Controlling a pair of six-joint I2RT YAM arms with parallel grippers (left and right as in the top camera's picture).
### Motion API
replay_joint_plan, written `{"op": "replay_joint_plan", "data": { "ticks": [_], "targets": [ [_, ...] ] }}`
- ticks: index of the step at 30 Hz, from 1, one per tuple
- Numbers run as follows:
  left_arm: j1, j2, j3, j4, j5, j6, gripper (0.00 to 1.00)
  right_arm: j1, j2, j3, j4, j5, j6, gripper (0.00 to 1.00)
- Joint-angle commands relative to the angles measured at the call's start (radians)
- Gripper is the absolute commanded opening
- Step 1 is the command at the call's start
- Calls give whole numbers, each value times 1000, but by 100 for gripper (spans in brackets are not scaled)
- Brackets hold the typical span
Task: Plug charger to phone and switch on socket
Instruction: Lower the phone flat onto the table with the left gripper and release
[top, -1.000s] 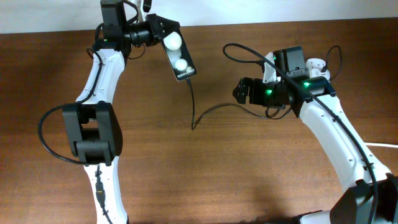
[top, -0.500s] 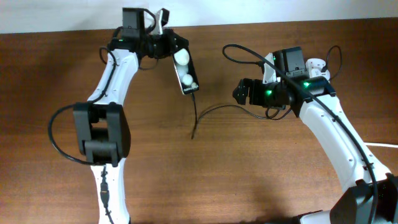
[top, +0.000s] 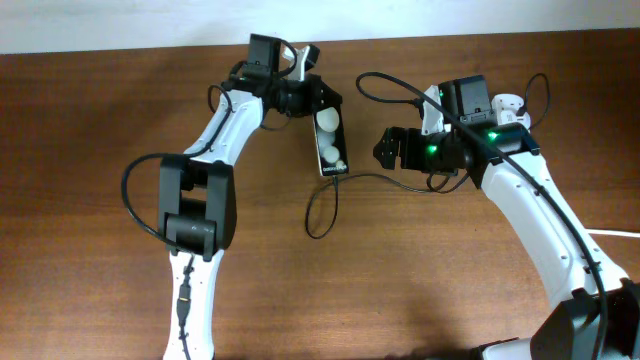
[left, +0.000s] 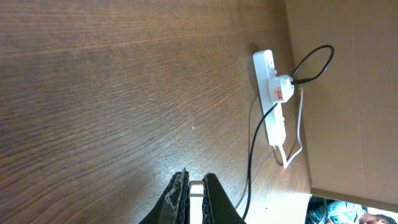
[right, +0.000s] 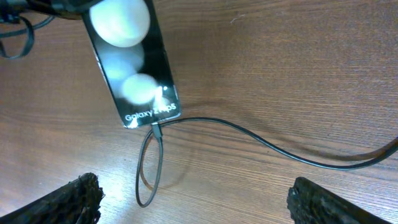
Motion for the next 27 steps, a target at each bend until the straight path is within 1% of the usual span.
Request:
{"op": "replay_joint_plan", "data": {
  "ticks": [1, 7, 10, 18, 20, 21, 22, 24, 25, 26, 27],
  "targets": [
    [4, 29, 3, 5, 34, 11, 0, 6, -3, -5, 1, -13, -8, 99],
    [-3, 39, 3, 8, 26, 11, 0, 6, -3, -5, 1, -21, -9, 99],
    [-14, 39, 3, -26, -39, 11, 0, 6, -3, -5, 1, -29, -8, 98],
    [-62, 39, 3, -45, -80, 12, 0, 6, -3, -5, -10, -62, -11, 97],
    [-64, 39, 3, -53, -80, 11, 3, 6, -3, -5, -14, -62, -11, 96],
    [-64, 39, 3, -78, -80, 11, 9, 6, -3, -5, -14, -62, -11, 96],
    [-64, 39, 3, -99, -80, 12, 11, 6, -3, -5, -14, -62, -11, 96],
    [-64, 39, 3, -113, -80, 11, 17, 6, -3, -5, -14, -62, -11, 96],
    [-64, 39, 3, -126, -84, 11, 22, 6, -3, -5, -14, -62, -11, 96],
    [-66, 39, 3, -146, -110, 11, 25, 6, -3, -5, -14, -62, -11, 96],
    [-68, 39, 3, -154, -124, 11, 21, 6, -3, -5, -15, -62, -11, 96]
  ]
}}
